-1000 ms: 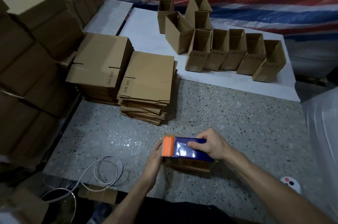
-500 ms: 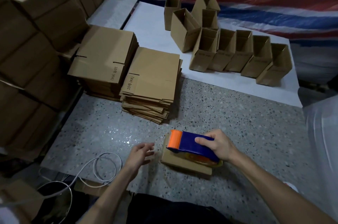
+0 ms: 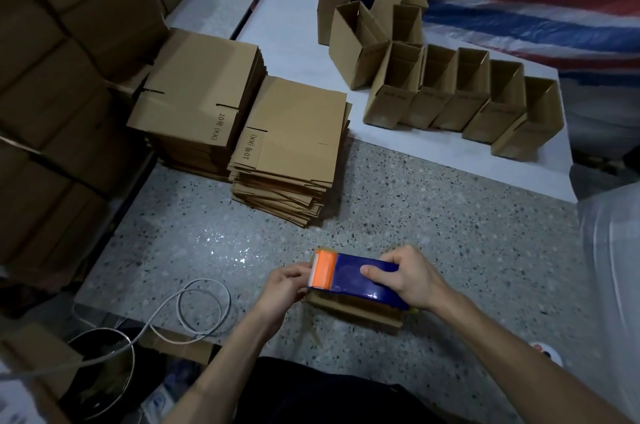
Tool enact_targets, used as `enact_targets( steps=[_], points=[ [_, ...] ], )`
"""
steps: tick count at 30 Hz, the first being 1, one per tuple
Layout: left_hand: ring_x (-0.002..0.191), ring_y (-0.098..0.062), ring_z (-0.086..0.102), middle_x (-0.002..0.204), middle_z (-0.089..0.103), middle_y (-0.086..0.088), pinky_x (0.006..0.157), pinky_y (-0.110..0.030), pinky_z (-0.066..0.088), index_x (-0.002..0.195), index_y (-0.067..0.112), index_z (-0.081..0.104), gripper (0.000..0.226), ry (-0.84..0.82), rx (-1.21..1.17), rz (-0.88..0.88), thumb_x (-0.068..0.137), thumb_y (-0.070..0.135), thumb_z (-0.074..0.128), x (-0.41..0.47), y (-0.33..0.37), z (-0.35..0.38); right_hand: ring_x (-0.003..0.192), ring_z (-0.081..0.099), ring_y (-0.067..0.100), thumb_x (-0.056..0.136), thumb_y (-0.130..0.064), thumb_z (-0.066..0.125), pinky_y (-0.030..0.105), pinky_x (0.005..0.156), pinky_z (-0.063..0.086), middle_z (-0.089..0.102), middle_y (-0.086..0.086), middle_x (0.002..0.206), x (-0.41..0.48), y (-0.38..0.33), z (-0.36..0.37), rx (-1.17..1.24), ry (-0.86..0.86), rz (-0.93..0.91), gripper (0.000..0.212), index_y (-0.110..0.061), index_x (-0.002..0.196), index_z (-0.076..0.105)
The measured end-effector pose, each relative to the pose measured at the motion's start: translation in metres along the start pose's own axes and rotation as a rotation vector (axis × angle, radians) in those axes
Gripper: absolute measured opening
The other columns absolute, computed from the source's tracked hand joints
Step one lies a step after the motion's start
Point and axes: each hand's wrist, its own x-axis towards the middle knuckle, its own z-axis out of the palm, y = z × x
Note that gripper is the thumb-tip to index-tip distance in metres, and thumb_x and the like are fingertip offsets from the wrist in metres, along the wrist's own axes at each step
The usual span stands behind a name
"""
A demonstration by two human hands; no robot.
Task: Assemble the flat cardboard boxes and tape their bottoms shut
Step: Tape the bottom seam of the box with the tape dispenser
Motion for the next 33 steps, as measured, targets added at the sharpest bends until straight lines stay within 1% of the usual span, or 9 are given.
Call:
enact_targets(
  steps=[4,6,9,13,16,24,27,31,33],
  points=[
    [0.077,-0.006,0.071,0.101,0.077,0.013,0.068,-0.024,0.051,0.052,0.013,0.07,0.046,0.086,0.022,-0.038,0.084,-0.013,0.049,0.003,0.001,0.006,0.052,0.065,0.008,0.088,-0.055,0.067,0.021,0.05,0.046,0.071,0.0,0.062,-0.002,-0.012,0.0,-0.075,-0.042,0.046,0.047,-0.014,0.066,0.07],
    [0.081,-0.006,0.073,0.098,0.077,0.014,0.067,-0.024,0.053,0.06,0.011,0.075,0.039,0.106,0.024,-0.05,0.085,-0.01,0.053,0.005,0.001,0.009,0.054,0.067,0.01,0.087,-0.058,0.065,0.028,0.054,0.05,0.072,0.001,0.064,-0.006,-0.012,-0.004,-0.088,-0.063,0.067,0.051,-0.011,0.069,0.07],
    [0.086,-0.017,0.074,0.097,0.078,-0.001,0.066,-0.031,0.056,0.087,0.001,0.075,0.013,0.179,-0.018,-0.109,0.09,0.0,0.062,0.009,-0.006,0.012,0.05,0.064,0.007,0.086,-0.062,0.064,0.026,0.051,0.045,0.07,-0.003,0.059,-0.014,-0.003,-0.015,-0.09,-0.036,0.145,0.052,-0.014,0.065,0.069],
    [0.076,-0.017,0.075,0.085,0.078,-0.003,0.063,-0.031,0.059,0.094,-0.004,0.073,0.012,0.176,-0.043,-0.154,0.093,0.001,0.061,0.011,-0.017,0.015,0.045,0.059,0.002,0.087,-0.058,0.066,0.018,0.047,0.037,0.065,-0.008,0.051,-0.018,0.005,-0.021,-0.113,-0.065,0.174,0.048,-0.025,0.053,0.065],
    [0.08,-0.019,0.075,0.089,0.078,-0.001,0.066,-0.03,0.059,0.099,-0.005,0.072,0.014,0.155,-0.078,-0.169,0.093,0.001,0.061,0.01,-0.022,0.012,0.046,0.059,0.003,0.087,-0.058,0.066,0.021,0.05,0.039,0.066,-0.006,0.053,-0.015,0.006,-0.023,-0.109,-0.098,0.189,0.038,-0.038,0.055,0.069],
    [0.084,-0.021,0.076,0.097,0.078,0.0,0.065,-0.028,0.059,0.079,-0.002,0.074,0.024,0.155,-0.204,-0.164,0.093,-0.007,0.055,0.004,-0.031,0.012,0.045,0.058,0.002,0.082,-0.062,0.069,0.025,0.051,0.038,0.066,-0.007,0.053,-0.013,0.005,-0.029,-0.196,-0.12,0.229,0.047,-0.023,0.054,0.067],
    [0.084,-0.024,0.076,0.098,0.078,-0.009,0.067,-0.028,0.059,0.086,-0.001,0.075,0.018,0.189,-0.188,-0.16,0.093,-0.005,0.059,0.007,-0.042,0.012,0.049,0.061,0.001,0.079,-0.067,0.067,0.024,0.052,0.039,0.067,-0.01,0.056,-0.016,0.006,-0.032,-0.301,-0.107,0.251,0.051,-0.019,0.062,0.069],
    [0.09,-0.021,0.074,0.095,0.077,-0.011,0.081,-0.031,0.059,0.091,-0.007,0.073,0.016,0.17,-0.015,-0.14,0.094,0.006,0.064,0.015,-0.053,0.017,0.059,0.062,0.001,0.075,-0.075,0.06,0.023,0.052,0.037,0.067,-0.009,0.061,-0.014,0.001,-0.021,-0.478,-0.071,0.264,0.055,-0.023,0.076,0.075],
    [0.083,-0.02,0.071,0.088,0.076,-0.01,0.076,-0.03,0.057,0.091,-0.004,0.073,0.022,0.094,0.026,-0.236,0.091,0.017,0.067,0.02,-0.05,0.011,0.06,0.062,0.003,0.072,-0.078,0.057,0.023,0.051,0.037,0.066,-0.009,0.059,-0.01,-0.002,-0.017,-0.512,-0.052,0.274,0.06,-0.02,0.071,0.072]
  ],
)
